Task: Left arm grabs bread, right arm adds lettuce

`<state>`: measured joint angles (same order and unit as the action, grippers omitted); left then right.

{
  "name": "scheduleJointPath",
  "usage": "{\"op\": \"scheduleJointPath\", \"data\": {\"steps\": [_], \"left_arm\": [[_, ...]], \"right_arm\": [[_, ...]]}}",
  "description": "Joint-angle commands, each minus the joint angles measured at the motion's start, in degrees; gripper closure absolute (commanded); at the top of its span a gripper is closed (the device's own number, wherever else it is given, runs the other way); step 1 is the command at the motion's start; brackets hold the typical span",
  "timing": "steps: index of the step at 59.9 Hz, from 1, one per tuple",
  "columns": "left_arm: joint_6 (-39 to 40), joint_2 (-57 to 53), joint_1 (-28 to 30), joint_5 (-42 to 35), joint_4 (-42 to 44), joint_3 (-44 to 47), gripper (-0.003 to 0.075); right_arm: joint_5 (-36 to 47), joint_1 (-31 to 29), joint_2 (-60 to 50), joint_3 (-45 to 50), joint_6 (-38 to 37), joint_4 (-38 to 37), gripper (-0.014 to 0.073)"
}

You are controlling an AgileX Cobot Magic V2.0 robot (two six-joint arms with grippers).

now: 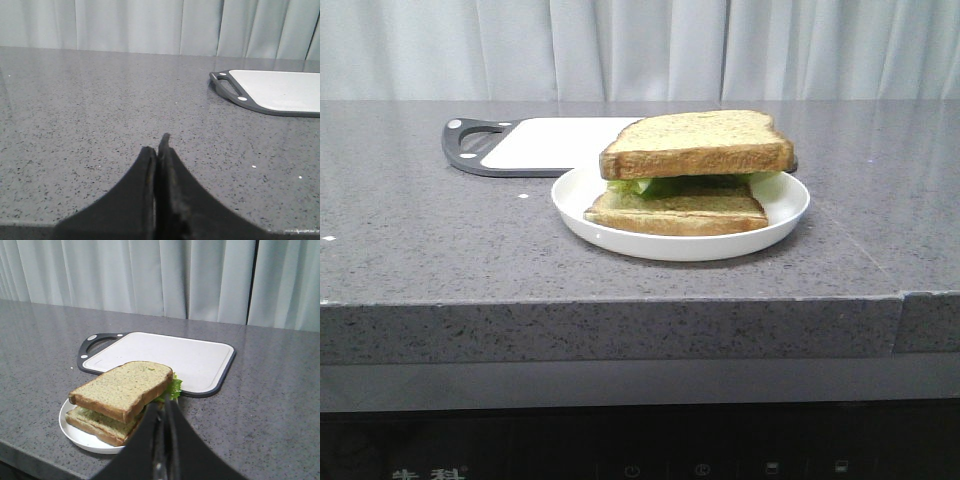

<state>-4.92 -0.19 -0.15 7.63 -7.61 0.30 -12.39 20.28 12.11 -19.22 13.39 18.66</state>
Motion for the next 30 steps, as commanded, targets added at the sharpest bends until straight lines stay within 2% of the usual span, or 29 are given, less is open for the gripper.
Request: {"op": "scheduleJointPath", "data": {"steps": [1, 21, 30], "left_arm": [[0.61, -1.19, 0.03, -5.18, -0.19, 0.32, 0.0741], [0.61, -1.19, 0.03, -5.18, -0.19, 0.32, 0.0741], [0.61, -1.19, 0.03, -5.18, -0.19, 0.32, 0.0741]], "right_arm": [[4.61, -0.34, 0.5, -1.57, 0.5, -0.05, 0.0655], [5.37, -0.42, 0.42, -0.42, -0.2, -0.42, 0.0655], [6.93, -6.1, -1.37, 4.04, -7.34, -7.03, 0.0655]]}}
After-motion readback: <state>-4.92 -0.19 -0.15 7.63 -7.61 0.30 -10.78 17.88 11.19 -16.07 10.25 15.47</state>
